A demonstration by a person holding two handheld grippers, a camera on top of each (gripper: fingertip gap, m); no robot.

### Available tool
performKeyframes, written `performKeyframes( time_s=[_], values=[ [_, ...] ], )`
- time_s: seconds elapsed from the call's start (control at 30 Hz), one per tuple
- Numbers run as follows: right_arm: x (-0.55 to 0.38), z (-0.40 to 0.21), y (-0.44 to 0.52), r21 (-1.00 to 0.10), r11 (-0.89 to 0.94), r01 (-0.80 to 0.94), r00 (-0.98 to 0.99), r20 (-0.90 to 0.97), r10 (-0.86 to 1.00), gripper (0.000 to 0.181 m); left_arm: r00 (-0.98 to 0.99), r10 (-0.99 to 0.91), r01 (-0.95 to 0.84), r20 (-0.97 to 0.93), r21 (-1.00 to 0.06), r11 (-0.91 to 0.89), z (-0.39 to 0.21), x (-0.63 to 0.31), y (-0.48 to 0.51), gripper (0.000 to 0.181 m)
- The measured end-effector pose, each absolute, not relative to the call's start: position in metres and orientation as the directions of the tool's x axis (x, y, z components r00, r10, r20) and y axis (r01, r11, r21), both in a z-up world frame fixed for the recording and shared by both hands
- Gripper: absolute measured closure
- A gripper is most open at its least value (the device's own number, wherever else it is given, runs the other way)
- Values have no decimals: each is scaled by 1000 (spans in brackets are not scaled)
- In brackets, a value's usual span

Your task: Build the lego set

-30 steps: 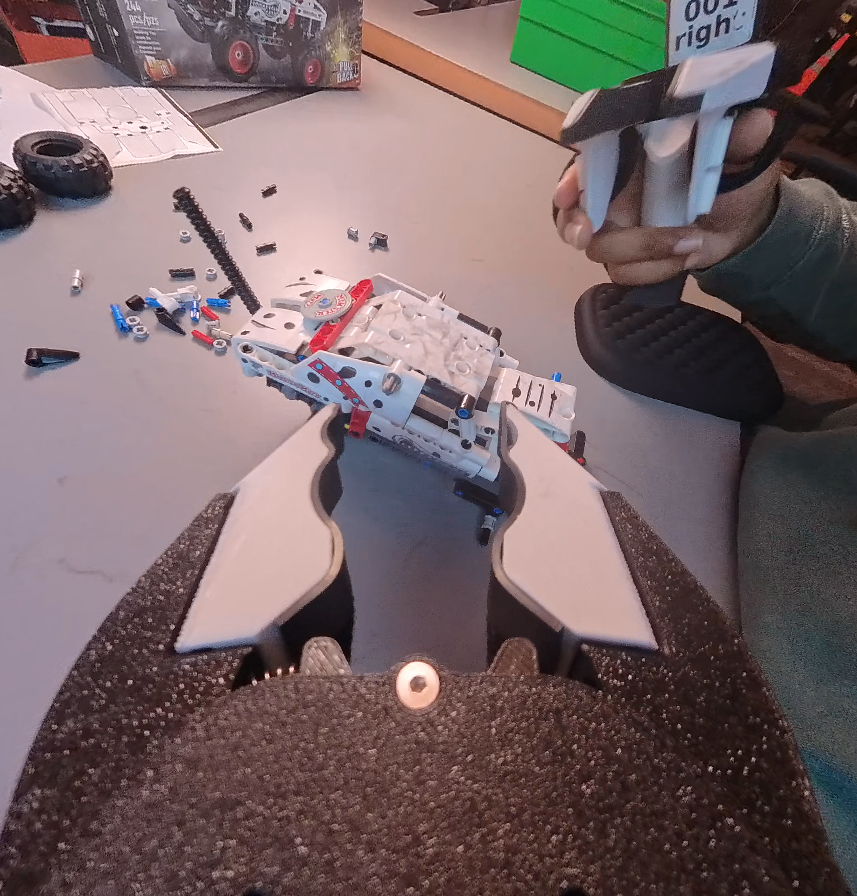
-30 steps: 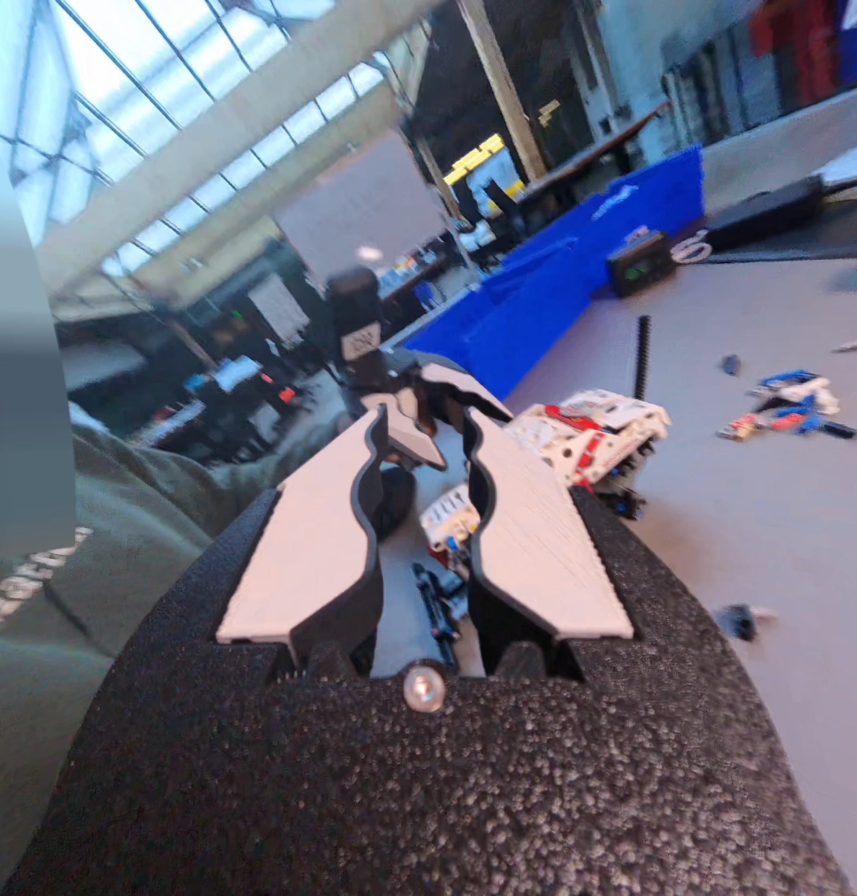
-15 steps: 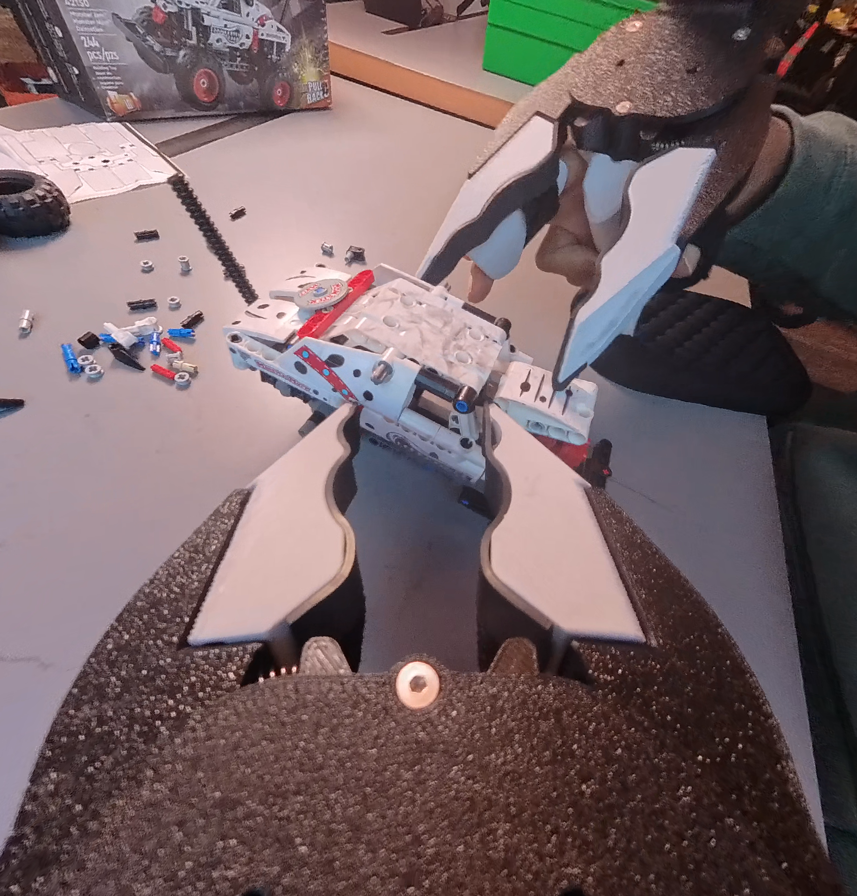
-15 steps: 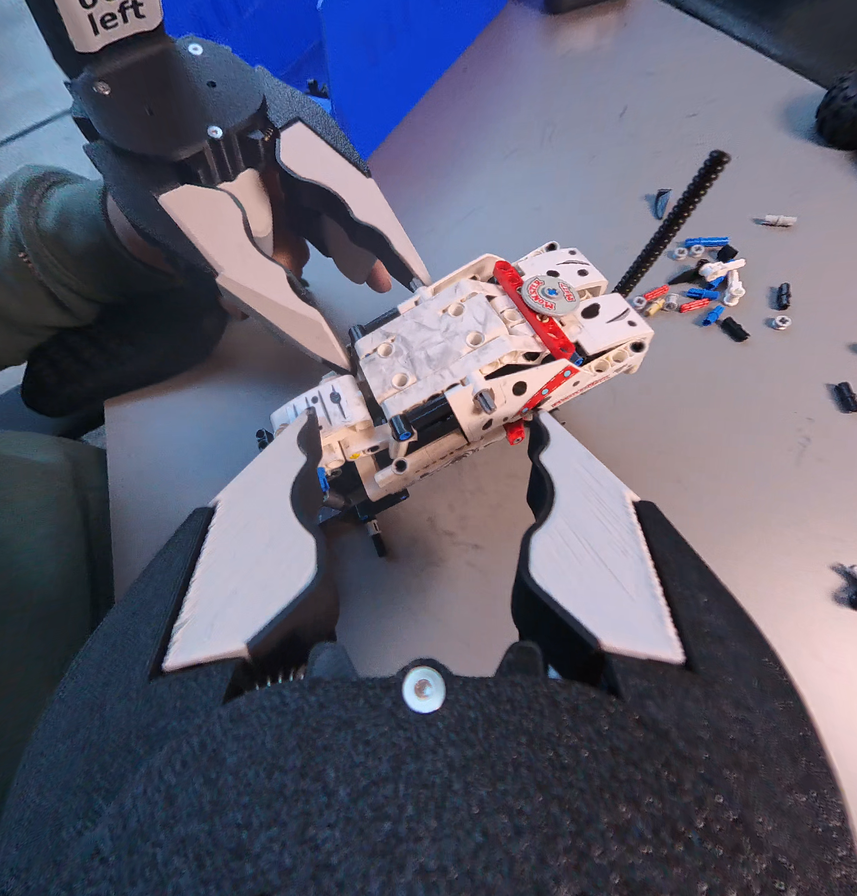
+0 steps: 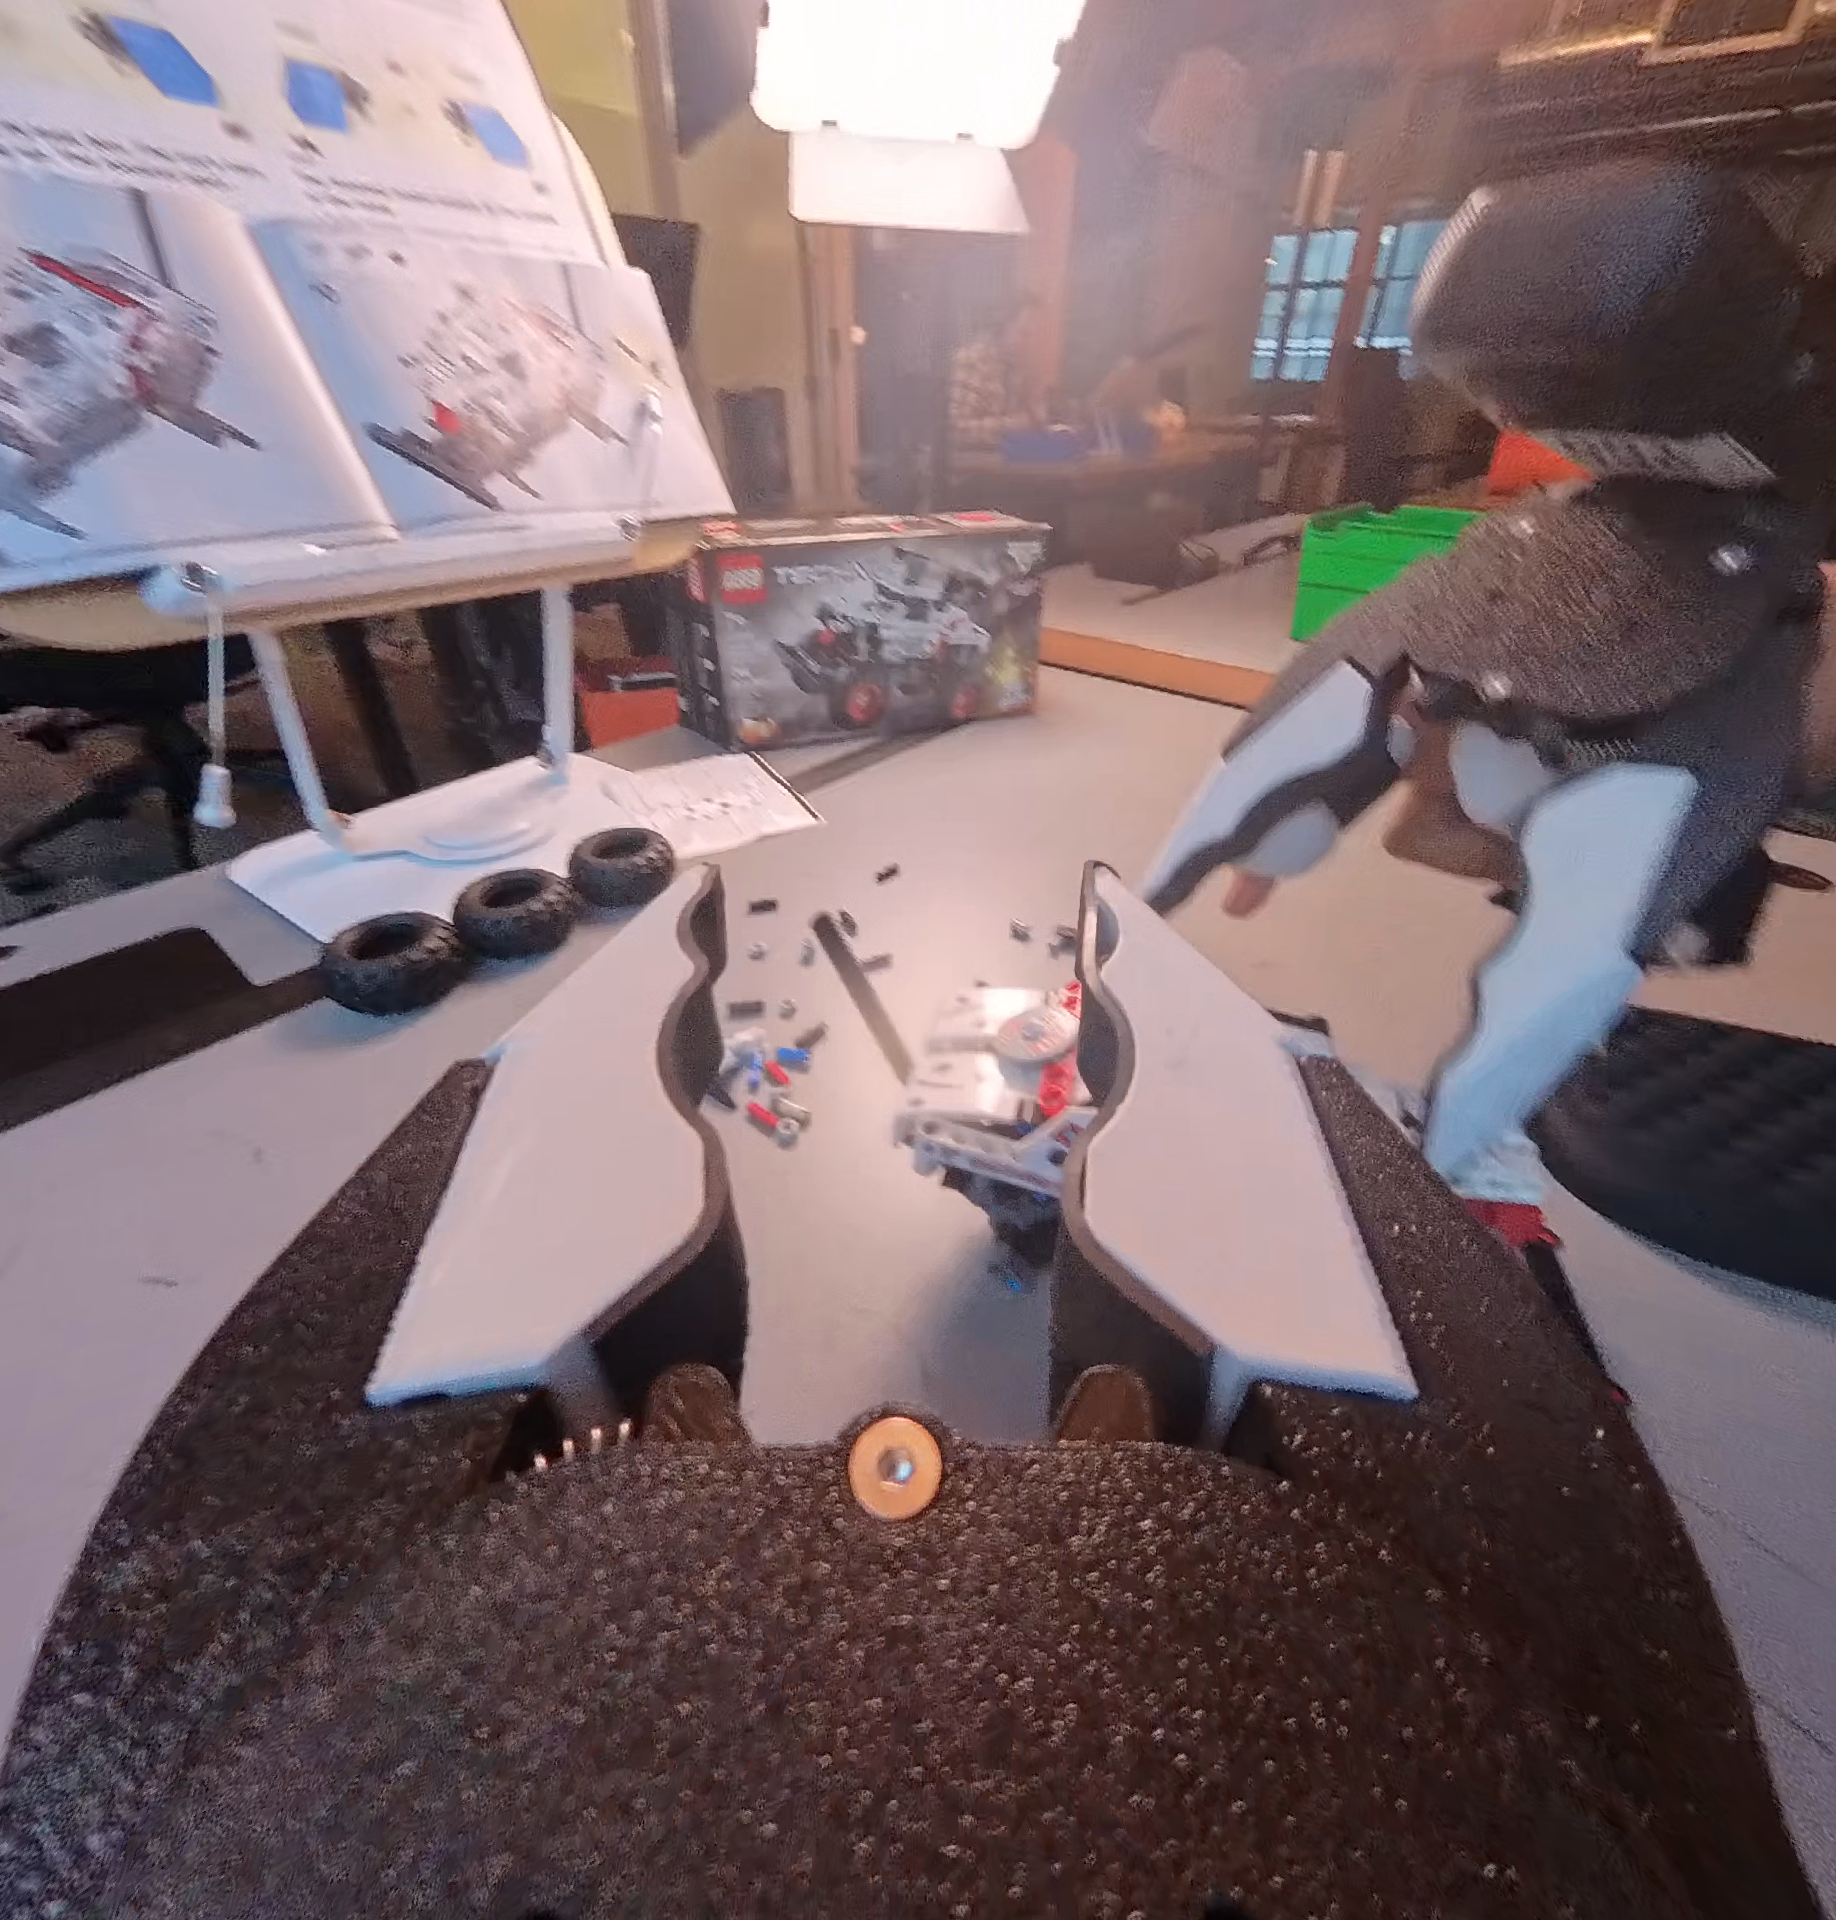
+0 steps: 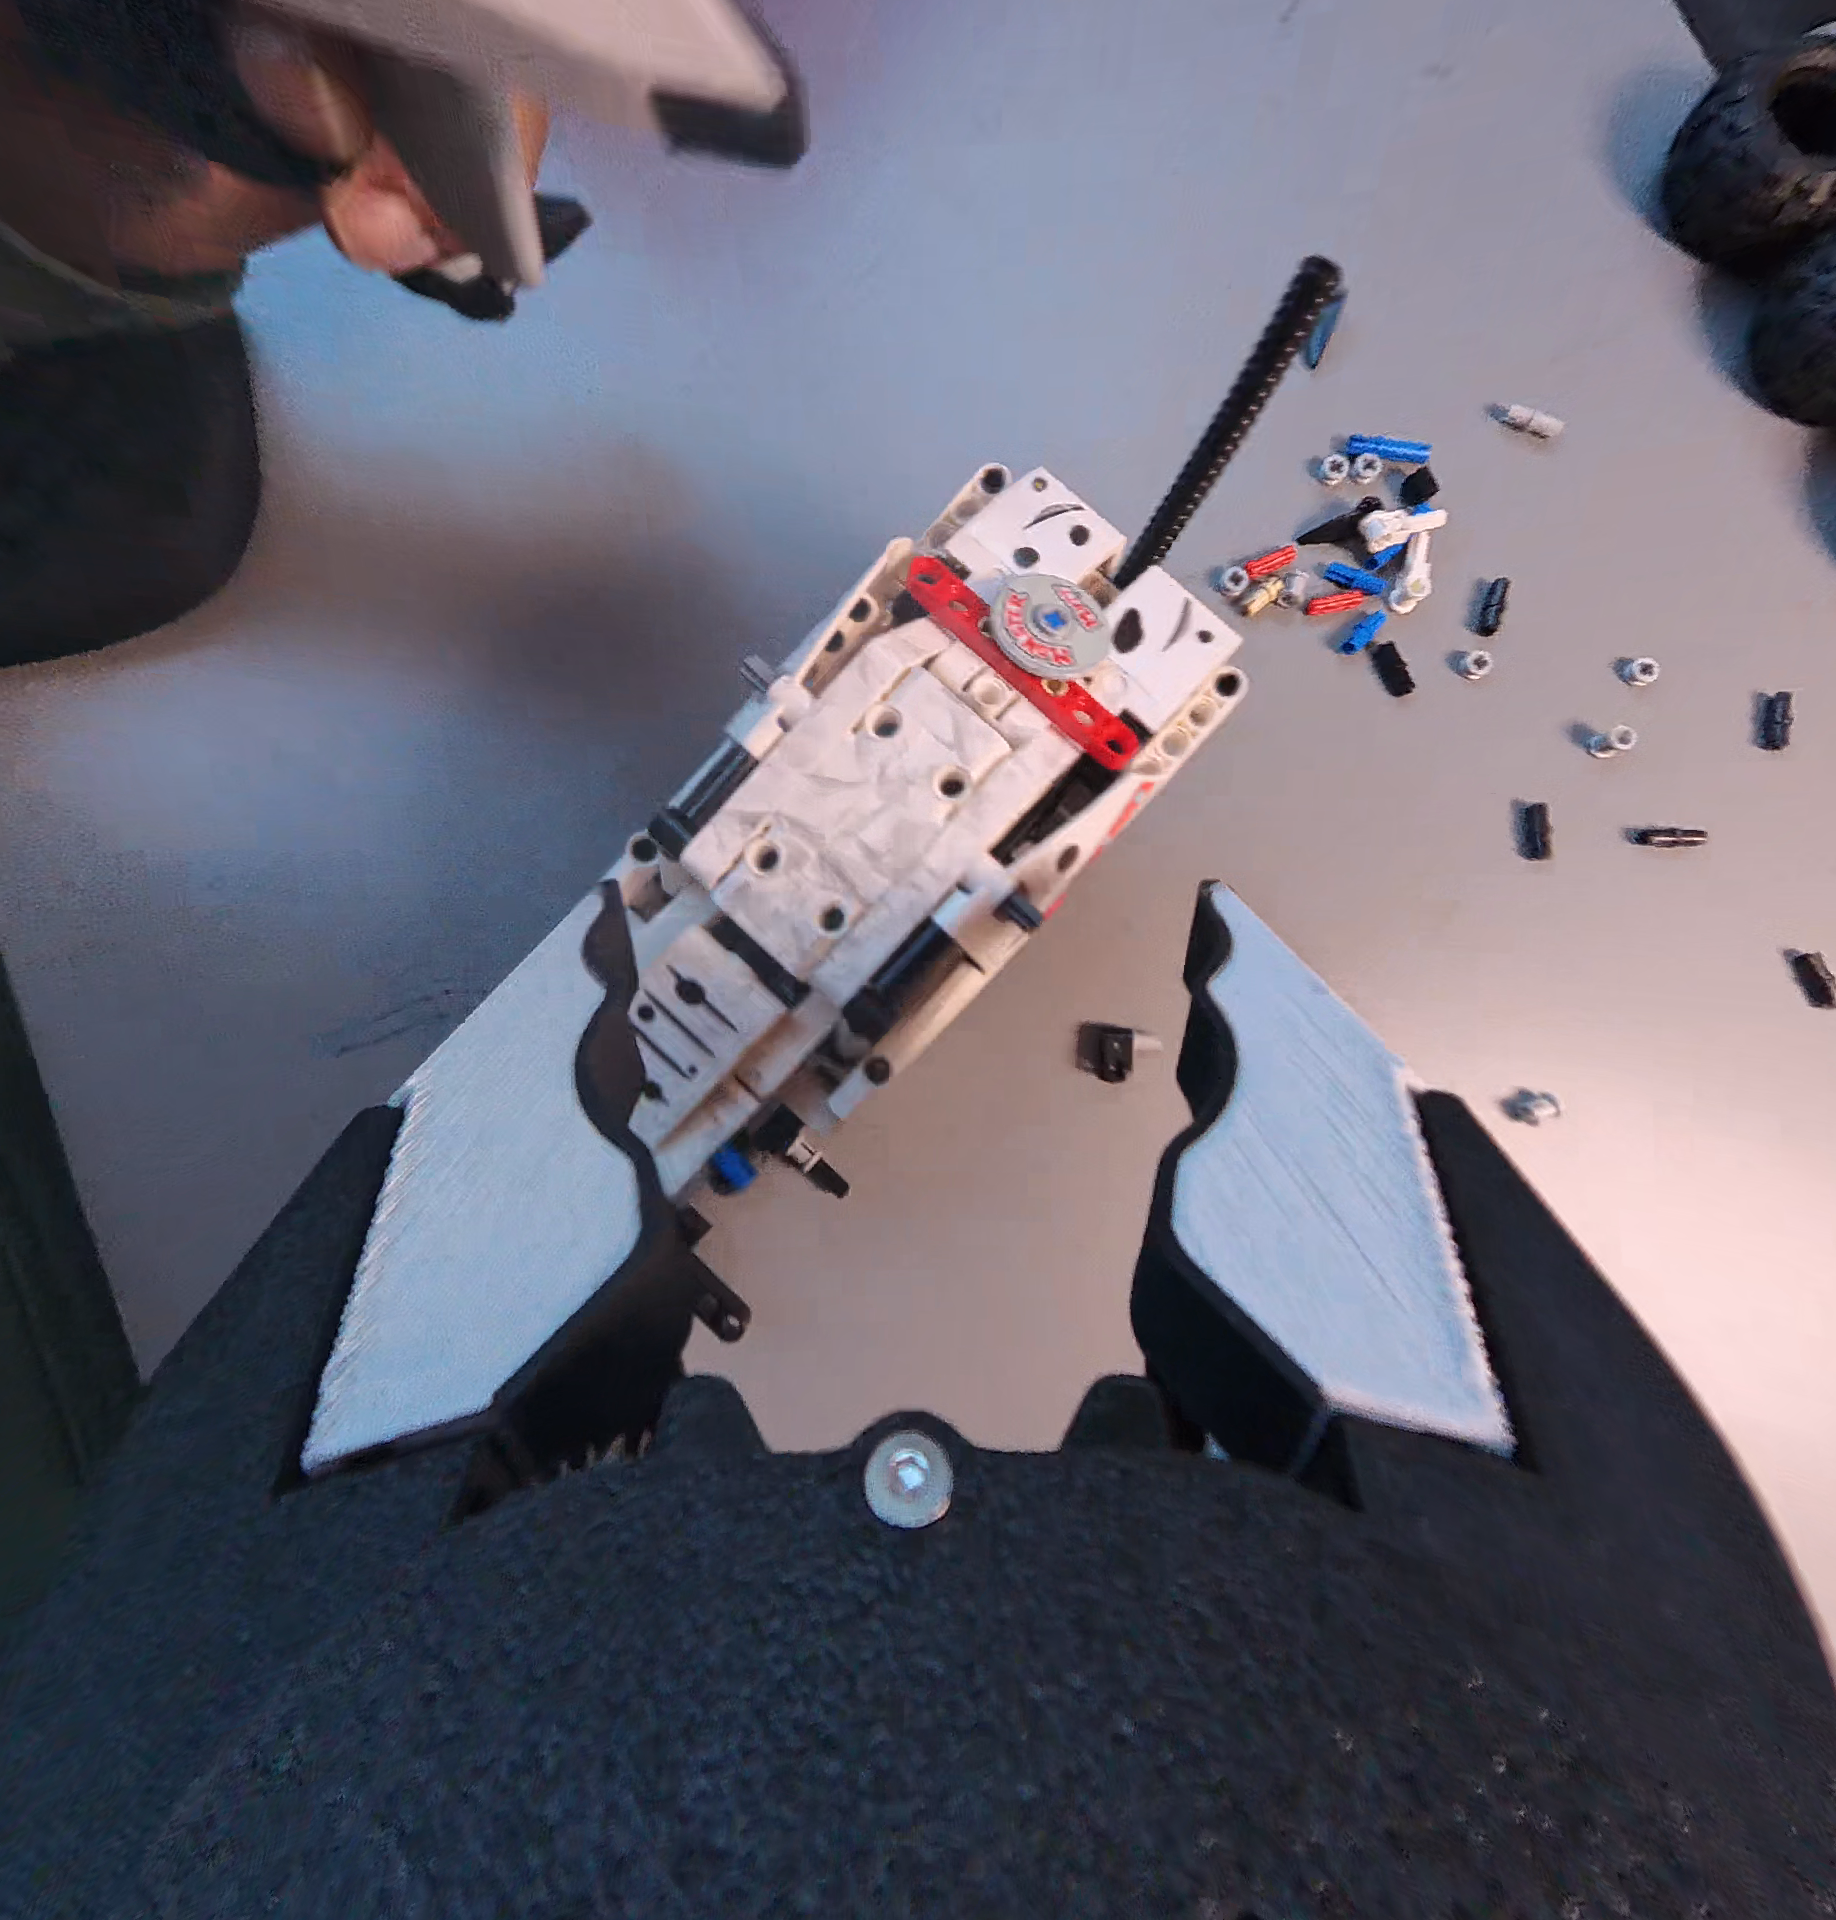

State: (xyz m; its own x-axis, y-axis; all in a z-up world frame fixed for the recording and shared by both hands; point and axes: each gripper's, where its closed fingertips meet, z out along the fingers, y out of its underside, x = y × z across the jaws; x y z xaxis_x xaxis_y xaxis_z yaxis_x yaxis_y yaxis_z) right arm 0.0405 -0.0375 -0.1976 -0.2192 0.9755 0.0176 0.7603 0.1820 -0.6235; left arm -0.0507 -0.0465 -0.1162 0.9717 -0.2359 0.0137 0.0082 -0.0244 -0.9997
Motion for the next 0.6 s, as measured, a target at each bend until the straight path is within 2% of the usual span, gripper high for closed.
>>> performKeyframes(
  time_s=[0.07, 0.17, 0.37, 0.57, 0.6],
  values=[
    [29, -214, -45, -567, 207, 797, -220, 46, 974, 69, 985, -172, 19, 19, -1000, 2, -108, -67, -37, 110],
    [20, -223, -52, -531, 197, 824, -237, -7, 972, 70, 991, -126, 54, 50, -998, 26, -111, -81, -35, 109],
    [38, -221, -61, -502, 444, 742, -520, -13, 854, 77, 991, -108, 76, 76, -997, -3, -132, -97, -41, 110],
    [40, -222, -61, -439, 408, 801, -436, 40, 899, 74, 989, -111, 104, 102, -995, 9, -132, -101, -44, 111],
    [36, -230, -54, -407, 414, 815, -406, 110, 907, 81, 989, -111, 102, 100, -995, 10, -132, -101, -44, 112]
  ],
)
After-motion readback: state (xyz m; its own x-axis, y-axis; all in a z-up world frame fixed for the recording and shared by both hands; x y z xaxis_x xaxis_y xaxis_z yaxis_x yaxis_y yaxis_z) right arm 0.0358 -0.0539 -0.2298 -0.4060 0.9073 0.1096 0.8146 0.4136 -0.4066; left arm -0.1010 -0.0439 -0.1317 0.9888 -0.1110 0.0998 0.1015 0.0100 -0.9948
